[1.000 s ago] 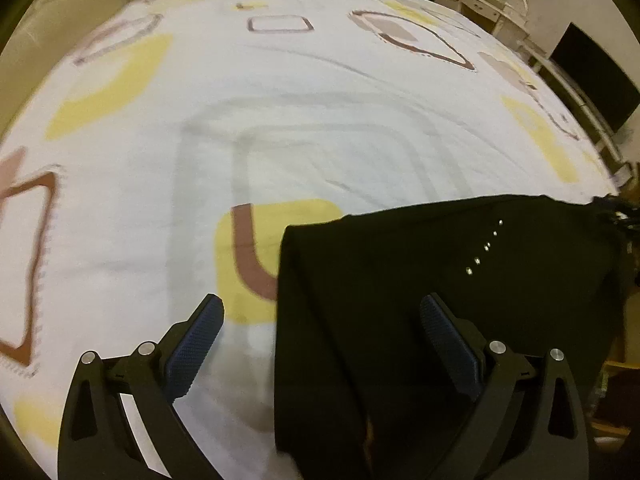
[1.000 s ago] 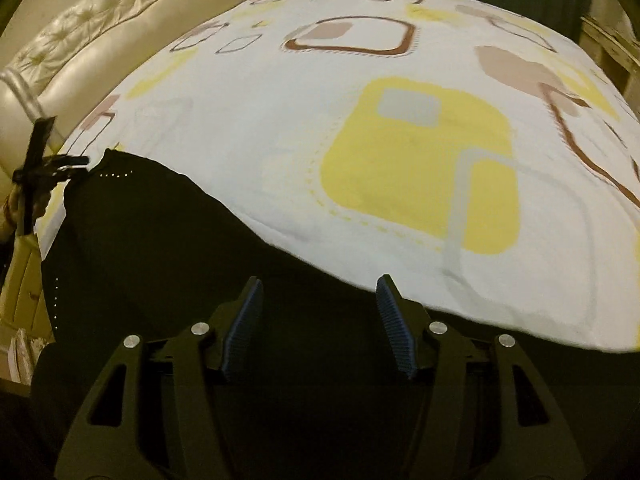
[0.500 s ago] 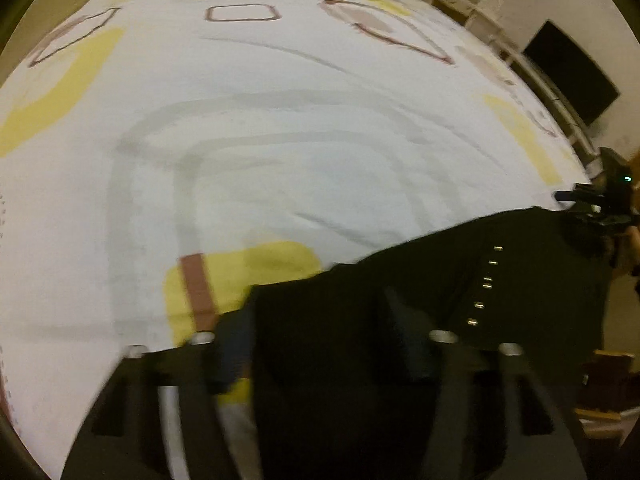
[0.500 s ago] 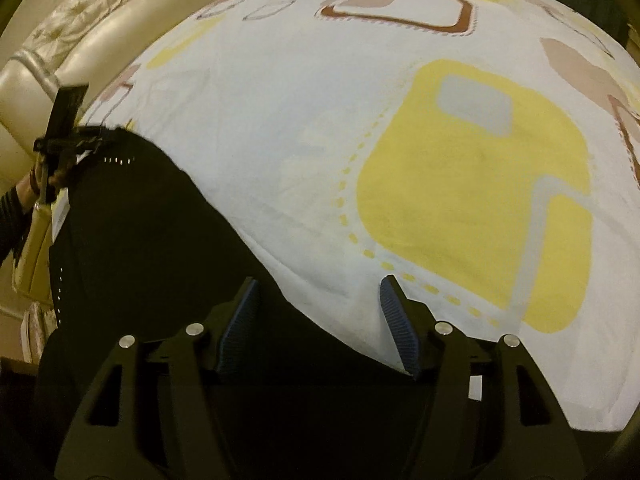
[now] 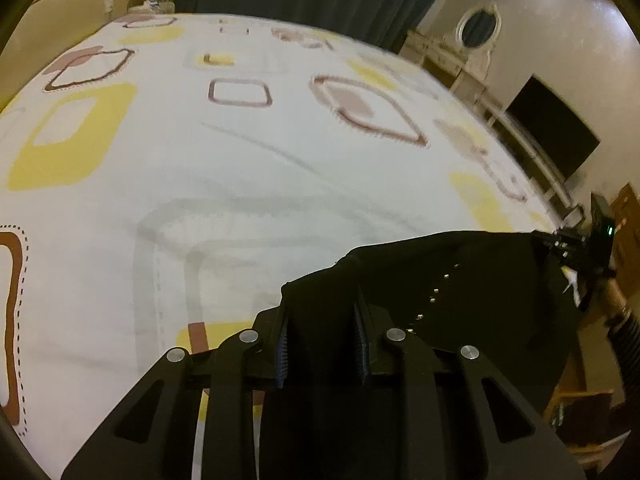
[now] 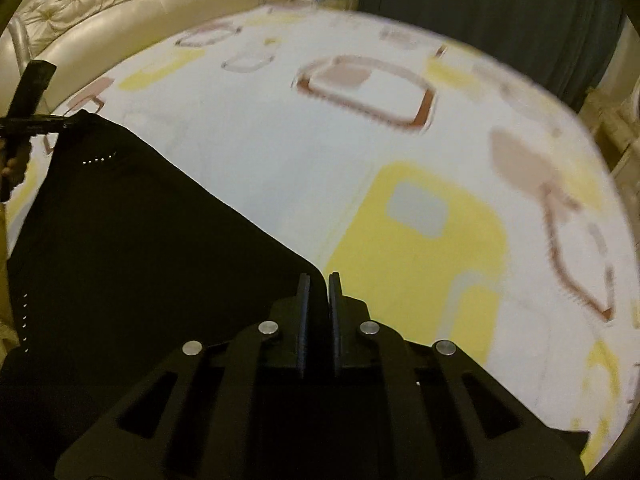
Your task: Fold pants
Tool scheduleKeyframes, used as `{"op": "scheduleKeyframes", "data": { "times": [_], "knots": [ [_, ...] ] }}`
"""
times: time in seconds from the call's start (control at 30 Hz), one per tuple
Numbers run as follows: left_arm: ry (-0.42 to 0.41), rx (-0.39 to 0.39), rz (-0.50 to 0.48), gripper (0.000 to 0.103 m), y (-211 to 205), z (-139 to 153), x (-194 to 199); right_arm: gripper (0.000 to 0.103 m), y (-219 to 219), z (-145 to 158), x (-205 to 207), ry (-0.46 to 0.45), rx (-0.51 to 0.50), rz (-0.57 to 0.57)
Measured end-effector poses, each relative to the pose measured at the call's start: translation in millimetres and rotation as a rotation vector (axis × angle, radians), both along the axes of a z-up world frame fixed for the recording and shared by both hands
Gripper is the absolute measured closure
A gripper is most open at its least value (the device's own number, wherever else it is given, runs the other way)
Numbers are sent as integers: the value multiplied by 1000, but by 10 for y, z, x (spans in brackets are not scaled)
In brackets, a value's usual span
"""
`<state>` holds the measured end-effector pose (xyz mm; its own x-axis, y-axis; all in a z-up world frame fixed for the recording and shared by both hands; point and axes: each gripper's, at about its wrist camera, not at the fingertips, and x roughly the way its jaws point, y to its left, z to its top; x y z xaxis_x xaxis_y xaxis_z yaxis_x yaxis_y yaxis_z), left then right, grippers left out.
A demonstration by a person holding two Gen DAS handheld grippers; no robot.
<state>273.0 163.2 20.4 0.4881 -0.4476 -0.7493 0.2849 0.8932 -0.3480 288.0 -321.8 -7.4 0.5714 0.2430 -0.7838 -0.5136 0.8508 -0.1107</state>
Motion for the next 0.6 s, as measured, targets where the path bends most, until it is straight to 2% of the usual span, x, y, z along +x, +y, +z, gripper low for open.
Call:
{"op": "scheduleKeyframes", "data": {
  "times": [0.27, 0.4, 0.6],
  "knots": [
    [-52, -37, 26, 77, -12, 172, -583, 95, 10, 166, -950, -178, -65, 19],
    [-82, -27, 29, 77, -76, 252, -967, 95, 39, 210, -1461, -229, -76, 36],
    [-109, -49, 33, 77, -83, 326, -1527, 95, -34, 179, -2038, -256, -72, 39]
  ]
}}
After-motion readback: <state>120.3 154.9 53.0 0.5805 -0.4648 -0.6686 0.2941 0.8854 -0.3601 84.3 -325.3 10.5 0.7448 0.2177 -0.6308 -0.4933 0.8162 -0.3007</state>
